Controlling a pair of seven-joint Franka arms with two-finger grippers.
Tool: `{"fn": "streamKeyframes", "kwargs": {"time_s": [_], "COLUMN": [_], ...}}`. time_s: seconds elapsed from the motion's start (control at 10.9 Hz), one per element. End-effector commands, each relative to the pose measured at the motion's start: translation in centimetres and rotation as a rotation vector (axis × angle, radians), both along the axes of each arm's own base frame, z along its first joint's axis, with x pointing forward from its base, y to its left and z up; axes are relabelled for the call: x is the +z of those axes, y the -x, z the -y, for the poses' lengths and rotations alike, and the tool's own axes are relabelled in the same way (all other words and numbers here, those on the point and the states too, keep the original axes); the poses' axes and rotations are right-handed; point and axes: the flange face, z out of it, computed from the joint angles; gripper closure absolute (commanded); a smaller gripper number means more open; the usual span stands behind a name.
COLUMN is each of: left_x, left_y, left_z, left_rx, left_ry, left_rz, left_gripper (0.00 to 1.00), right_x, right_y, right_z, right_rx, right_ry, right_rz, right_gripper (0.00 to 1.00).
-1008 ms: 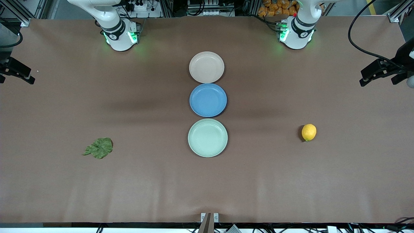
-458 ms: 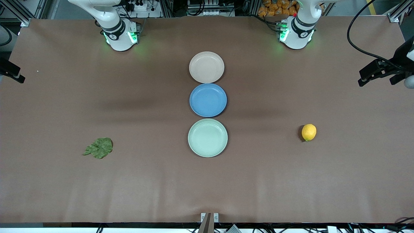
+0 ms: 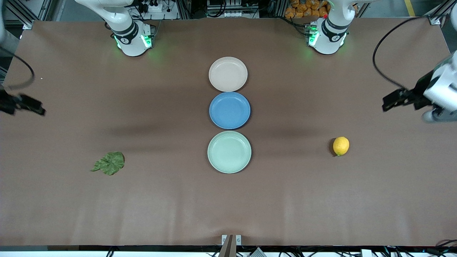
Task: Place lemon and lettuce in plates
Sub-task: 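Reach the left gripper to the lemon while the right gripper reaches the lettuce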
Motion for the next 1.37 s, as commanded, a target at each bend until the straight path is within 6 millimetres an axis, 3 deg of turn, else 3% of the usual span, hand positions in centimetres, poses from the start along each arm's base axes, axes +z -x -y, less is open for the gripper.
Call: {"fn": "streamKeyframes", "kwargs": {"time_s": [0.0,0.18,0.46,0.64,0.82,0.92,1.01,1.28], "left_x": [-7.1,-14.2,-22.0,-26.6,-29.7,-31.2,-32.7,-36.3], "left_y": [-0.1,0.7,1.0,1.6,1.9,1.6,1.3,1.0], "left_z": [-0.8,-1.3,-1.7,-1.7,-1.7,-2.0,-2.8,-2.8], "left_rx": [-0.051,-0.064,-0.064,-0.075,-0.131,-0.173,-0.199,-0.245], "left_ry": [-0.022,-0.018,-0.010,-0.005,0.003,0.007,0.010,0.019], "left_rz": [0.002,0.020,-0.033,-0.031,-0.005,-0.003,0.014,0.024], "left_gripper": [0.00,0.00,0.00,0.00,0.00,0.00,0.00,0.00], "right_x": [-8.7,-15.7,-24.3,-28.1,-31.6,-32.9,-33.9,-35.7], "right_y": [-5.1,-7.9,-10.0,-10.5,-10.3,-10.3,-10.3,-10.1], "right_z": [0.4,-1.1,-1.4,-0.5,1.7,1.7,1.6,1.0], "right_rx": [0.029,0.054,0.056,0.002,-0.059,-0.108,-0.155,-0.201], "right_ry": [0.023,0.027,0.035,0.012,0.017,0.006,-0.011,-0.047], "right_rz": [-0.019,-0.018,-0.011,0.003,0.013,0.014,0.011,-0.006], "right_gripper": [0.00,0.00,0.00,0.00,0.00,0.00,0.00,0.00]}}
